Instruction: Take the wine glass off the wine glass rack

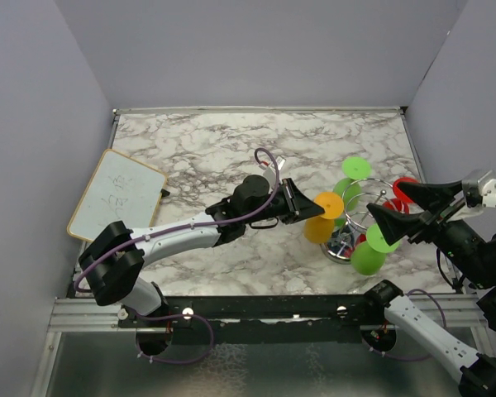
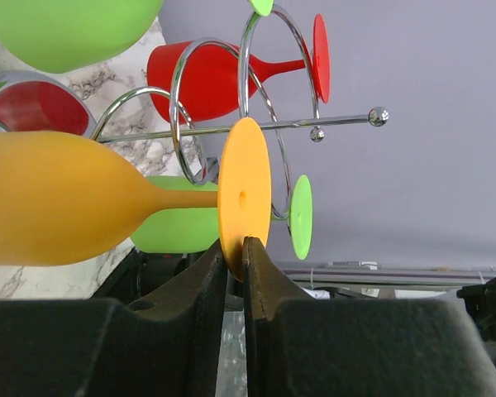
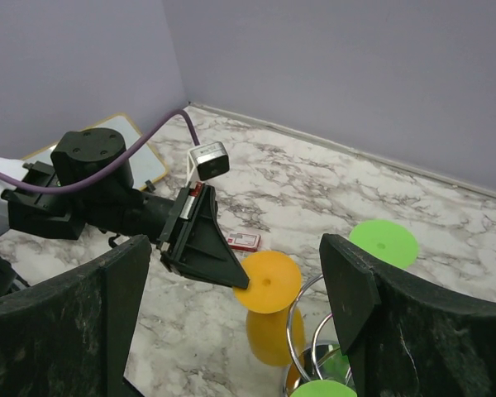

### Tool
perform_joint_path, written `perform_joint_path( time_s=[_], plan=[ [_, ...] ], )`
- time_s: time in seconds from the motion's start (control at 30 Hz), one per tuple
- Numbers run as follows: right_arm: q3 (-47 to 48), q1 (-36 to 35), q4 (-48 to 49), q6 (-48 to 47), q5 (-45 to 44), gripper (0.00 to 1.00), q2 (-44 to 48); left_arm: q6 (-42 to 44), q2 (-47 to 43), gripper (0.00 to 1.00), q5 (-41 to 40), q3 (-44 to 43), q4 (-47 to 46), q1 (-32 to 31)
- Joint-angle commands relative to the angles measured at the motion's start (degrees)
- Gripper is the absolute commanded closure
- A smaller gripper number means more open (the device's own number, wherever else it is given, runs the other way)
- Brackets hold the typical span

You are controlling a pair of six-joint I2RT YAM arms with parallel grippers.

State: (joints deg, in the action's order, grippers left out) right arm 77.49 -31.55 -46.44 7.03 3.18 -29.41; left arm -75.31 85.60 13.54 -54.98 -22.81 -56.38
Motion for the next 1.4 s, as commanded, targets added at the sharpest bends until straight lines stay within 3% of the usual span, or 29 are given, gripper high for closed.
perform_joint_path(
  time_s=[0.0, 0.57, 0.9, 1.07, 1.23, 1.37],
  plan=[
    [-0.63, -0.35, 1.50, -0.96, -2.19, 0.16, 1.16, -0.76, -1.50, 0.86, -1.42, -1.16, -1.26, -0.30],
    [0.29, -0.35, 0.44, -1.23, -3.13, 0.16, 1.63, -1.42, -7.63, 0.93, -1.70, 1.75, -1.38, 0.08],
    [-1.00, -0.35, 1.11, -2.51, -3.07, 0.14, 1.62, 1.84, -16.75, 0.97, -0.15, 10.83, -0.57, 1.47],
    [0.18, -0.35, 1.54, -5.90, 2.33, 0.13, -2.36, 16.90, -25.25, 1.00, -5.14, 11.80, 10.77, 2.06],
    [0.25, -0.35, 6.02, -7.96, 10.89, 0.13, -7.19, 42.34, -31.73, 1.00, -13.33, 7.87, 21.52, 2.02],
    [-0.03, -0.35, 10.62, -7.27, 17.65, 0.13, -11.82, 68.64, -34.39, 1.00, -14.86, 5.35, 24.46, 2.04]
  ],
)
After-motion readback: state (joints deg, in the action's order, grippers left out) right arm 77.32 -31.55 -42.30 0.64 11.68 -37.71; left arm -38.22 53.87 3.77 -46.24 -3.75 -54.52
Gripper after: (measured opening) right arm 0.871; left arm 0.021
